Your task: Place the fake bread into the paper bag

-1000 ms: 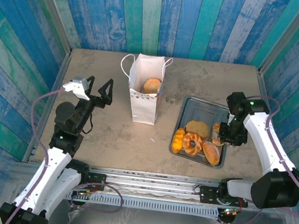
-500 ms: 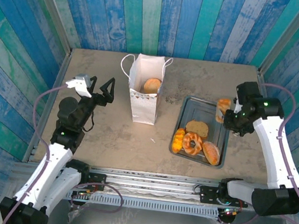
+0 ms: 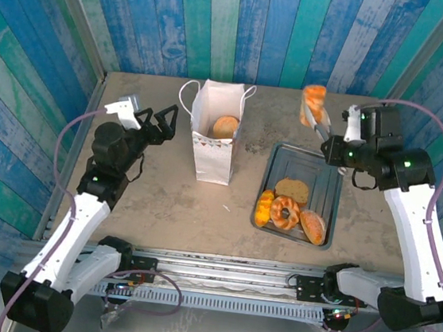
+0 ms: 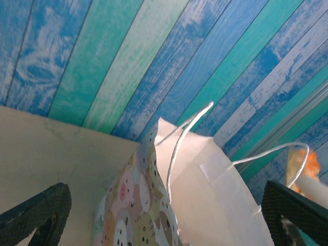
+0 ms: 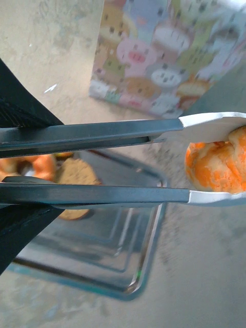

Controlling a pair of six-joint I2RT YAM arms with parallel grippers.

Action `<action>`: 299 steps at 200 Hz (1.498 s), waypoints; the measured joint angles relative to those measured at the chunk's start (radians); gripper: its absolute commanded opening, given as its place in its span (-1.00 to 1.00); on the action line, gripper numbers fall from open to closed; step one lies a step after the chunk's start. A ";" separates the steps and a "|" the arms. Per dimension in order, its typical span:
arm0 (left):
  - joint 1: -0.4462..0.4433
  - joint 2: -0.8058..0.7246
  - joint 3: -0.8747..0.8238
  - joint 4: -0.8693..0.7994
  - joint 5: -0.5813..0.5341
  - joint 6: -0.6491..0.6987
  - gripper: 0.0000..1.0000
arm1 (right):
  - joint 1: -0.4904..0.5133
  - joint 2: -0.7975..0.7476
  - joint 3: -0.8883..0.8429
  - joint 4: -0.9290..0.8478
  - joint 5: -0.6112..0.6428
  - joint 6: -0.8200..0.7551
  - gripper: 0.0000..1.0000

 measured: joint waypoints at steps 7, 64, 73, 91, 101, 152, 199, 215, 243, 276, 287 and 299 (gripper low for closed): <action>0.000 0.017 0.006 -0.006 0.008 -0.012 0.97 | 0.019 -0.006 0.001 0.032 -0.002 -0.002 -0.33; 0.000 0.171 0.073 -0.021 0.095 -0.100 0.76 | 0.162 -0.024 0.001 0.259 -0.025 -0.022 -0.33; 0.000 0.198 0.085 -0.021 0.111 -0.114 0.70 | 0.187 -0.023 0.001 0.283 -0.026 -0.026 -0.33; 0.001 0.247 0.098 -0.014 0.141 -0.144 0.44 | 0.238 -0.018 0.001 0.327 -0.030 -0.033 -0.33; 0.001 0.268 0.099 -0.005 0.159 -0.152 0.36 | 0.266 -0.013 0.001 0.348 -0.031 -0.039 -0.33; -0.001 0.332 0.099 0.034 0.201 -0.194 0.16 | 0.386 0.010 -0.009 0.446 -0.032 -0.046 -0.33; -0.004 0.344 0.099 0.058 0.217 -0.211 -0.03 | 0.435 0.068 -0.014 0.477 -0.013 -0.048 -0.32; -0.005 0.344 0.099 0.065 0.222 -0.212 -0.08 | 0.441 0.088 -0.020 0.475 -0.006 -0.049 -0.32; -0.006 0.352 0.099 0.070 0.235 -0.214 -0.19 | 0.452 0.125 -0.020 0.456 0.008 -0.053 -0.32; -0.006 0.355 0.099 0.071 0.247 -0.214 -0.29 | 0.459 0.155 -0.020 0.421 0.021 -0.061 -0.32; -0.006 0.355 0.099 0.071 0.248 -0.214 -0.32 | 0.460 0.163 -0.020 0.407 0.023 -0.063 -0.31; -0.006 0.355 0.099 0.071 0.250 -0.214 -0.34 | 0.461 0.172 -0.019 0.388 0.027 -0.067 -0.31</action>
